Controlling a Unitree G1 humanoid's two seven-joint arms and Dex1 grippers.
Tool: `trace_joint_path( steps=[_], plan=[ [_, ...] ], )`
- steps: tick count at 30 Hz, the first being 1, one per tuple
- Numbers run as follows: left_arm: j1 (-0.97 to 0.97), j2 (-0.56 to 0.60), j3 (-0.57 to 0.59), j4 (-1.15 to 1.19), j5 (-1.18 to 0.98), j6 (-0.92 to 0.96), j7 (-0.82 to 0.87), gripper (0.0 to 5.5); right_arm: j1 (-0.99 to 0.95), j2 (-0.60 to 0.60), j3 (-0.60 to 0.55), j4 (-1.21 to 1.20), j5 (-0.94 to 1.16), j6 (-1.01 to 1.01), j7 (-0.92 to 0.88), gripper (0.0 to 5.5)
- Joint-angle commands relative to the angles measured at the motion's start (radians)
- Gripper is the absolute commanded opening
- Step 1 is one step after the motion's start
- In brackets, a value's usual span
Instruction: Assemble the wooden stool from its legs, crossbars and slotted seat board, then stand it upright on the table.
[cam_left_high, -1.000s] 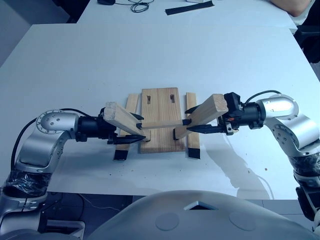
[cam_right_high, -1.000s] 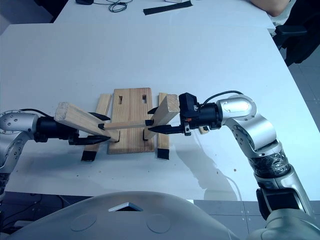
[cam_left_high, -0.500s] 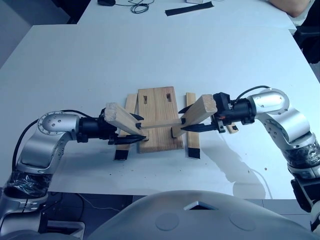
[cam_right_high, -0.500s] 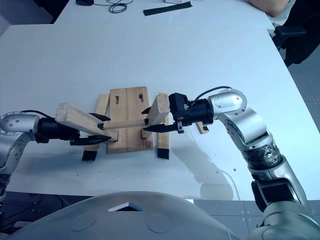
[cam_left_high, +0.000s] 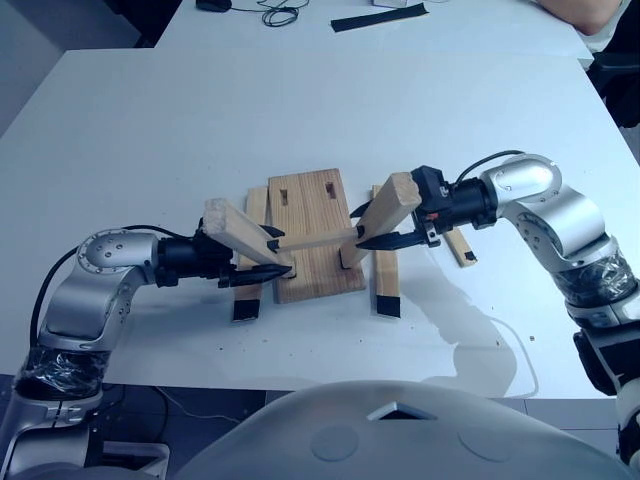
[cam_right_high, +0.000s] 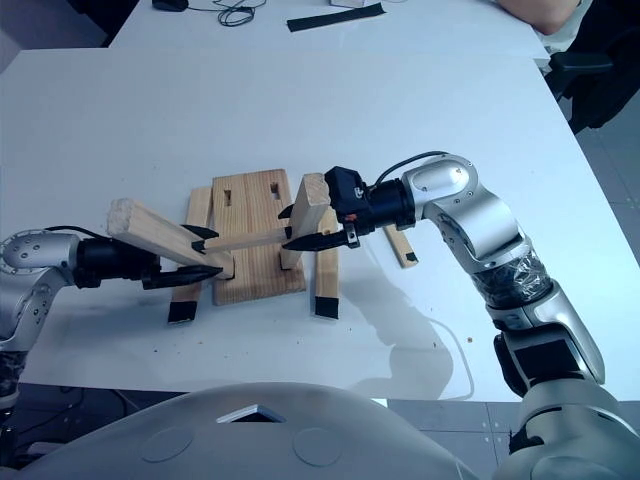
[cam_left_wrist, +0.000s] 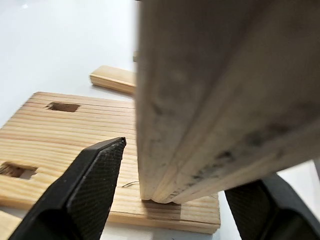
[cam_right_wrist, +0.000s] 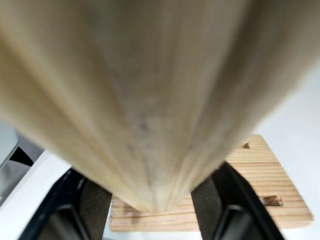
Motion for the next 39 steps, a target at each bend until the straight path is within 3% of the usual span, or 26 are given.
trace_joint_path(
  steps=[1,15,22,25,26,35,39],
  plan=[
    [-0.068,-0.047,-0.053,-0.035,0.04,-0.007,0.064,3.22,0.051,0.073,0.199,0.095,-0.075,0.245,-0.036,2.04],
    [-0.026,-0.057,-0.054,-0.062,0.04,-0.028,0.105,3.22,0.203,-0.045,0.319,-0.111,-0.106,0.233,-0.04,2.04],
    [0.013,-0.057,-0.059,-0.096,0.038,-0.036,0.103,3.22,0.222,-0.029,0.302,-0.132,-0.075,0.231,-0.086,2.04],
    [0.033,-0.056,-0.061,-0.115,0.037,-0.04,0.102,3.22,0.228,0.006,0.237,-0.177,0.015,0.267,-0.131,2.04],
    [0.037,-0.055,-0.06,-0.117,0.037,-0.04,0.103,3.22,0.226,0.011,0.222,-0.189,0.026,0.269,-0.147,2.4],
    [0.059,-0.048,-0.063,-0.1,0.055,-0.067,0.113,3.22,0.245,0.018,0.127,-0.229,0.008,0.29,-0.269,4.01],
    [0.079,-0.043,-0.061,-0.099,0.063,-0.081,0.114,3.22,0.239,0.001,0.044,-0.242,0.012,0.299,-0.288,4.05]
  ],
)
